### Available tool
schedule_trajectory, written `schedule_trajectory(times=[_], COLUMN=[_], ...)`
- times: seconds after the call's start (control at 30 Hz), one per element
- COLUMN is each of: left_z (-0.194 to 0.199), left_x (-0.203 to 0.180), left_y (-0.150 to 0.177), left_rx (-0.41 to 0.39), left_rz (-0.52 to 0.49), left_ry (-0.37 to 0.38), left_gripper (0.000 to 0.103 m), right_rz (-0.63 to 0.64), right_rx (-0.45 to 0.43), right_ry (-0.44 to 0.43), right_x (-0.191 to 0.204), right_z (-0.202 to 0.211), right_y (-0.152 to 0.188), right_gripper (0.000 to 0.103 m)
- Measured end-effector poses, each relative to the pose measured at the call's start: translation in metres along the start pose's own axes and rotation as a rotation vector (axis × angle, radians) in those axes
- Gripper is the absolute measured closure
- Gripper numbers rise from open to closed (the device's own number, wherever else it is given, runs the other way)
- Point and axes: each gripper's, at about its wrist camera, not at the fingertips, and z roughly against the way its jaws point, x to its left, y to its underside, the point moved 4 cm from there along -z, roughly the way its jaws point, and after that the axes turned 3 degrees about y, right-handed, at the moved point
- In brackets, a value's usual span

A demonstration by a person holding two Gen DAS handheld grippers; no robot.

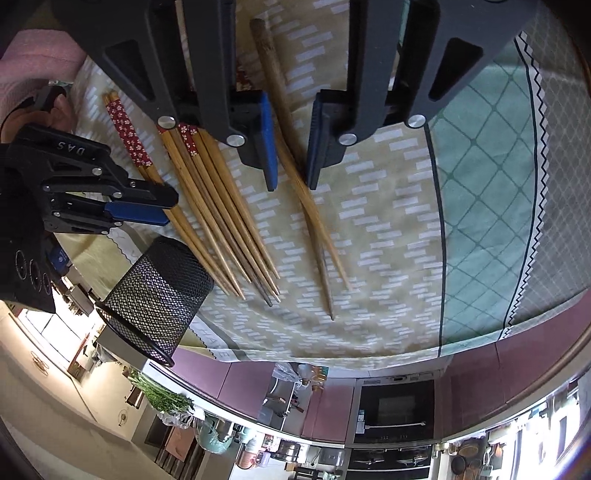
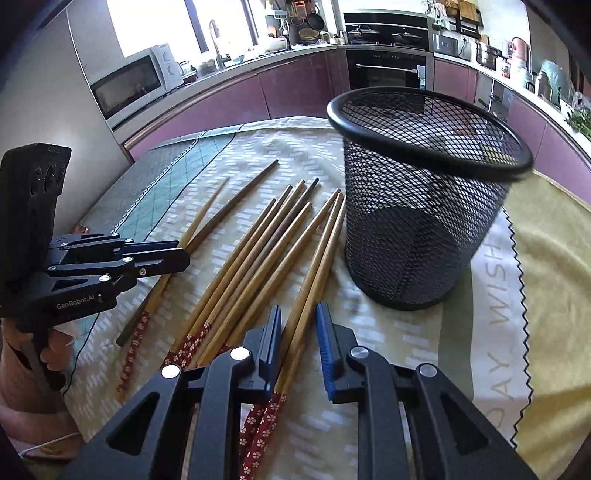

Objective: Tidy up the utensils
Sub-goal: 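Lower the right gripper onto the chopstick pile and close on a pair, then lift the chopstick pair upright with the right gripper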

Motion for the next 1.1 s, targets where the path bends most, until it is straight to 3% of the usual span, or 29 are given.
schedule_trajectory(times=[0.17,0.27,0.33,0.47,0.63,0.67,0.8,1.1], left_z=[0.005,0.01,0.01,0.009,0.006,0.006,0.004,0.006], left_x=[0.002,0.001,0.002,0.008,0.012,0.01,0.004,0.002], left_y=[0.0,0.003,0.003,0.006,0.006,0.005,0.006,0.009], left_rx=[-0.004,-0.01,-0.006,0.011,0.014,0.013,0.005,-0.013], left_rz=[0.025,0.023,0.019,0.025,0.032,0.025,-0.017,-0.01], left_ry=[0.028,0.037,0.036,0.017,0.025,0.016,-0.039,-0.084], left_gripper=[0.093,0.095,0.095,0.095,0.095,0.095,0.095,0.095], right_rz=[-0.027,-0.021,-0.014,0.022,0.045,0.044,0.019,0.014], right_rx=[-0.003,-0.002,0.0,0.003,-0.002,-0.003,-0.012,-0.033], right_ry=[-0.026,-0.01,0.017,0.071,0.083,0.08,0.06,0.022], right_x=[-0.004,-0.005,-0.006,-0.004,-0.002,-0.002,-0.005,-0.005], right_z=[0.002,0.004,0.004,0.0,-0.005,-0.005,-0.003,0.009], right_y=[-0.001,0.0,-0.001,-0.002,-0.006,-0.006,-0.004,-0.001], right_gripper=[0.095,0.096,0.095,0.082,0.083,0.088,0.091,0.091])
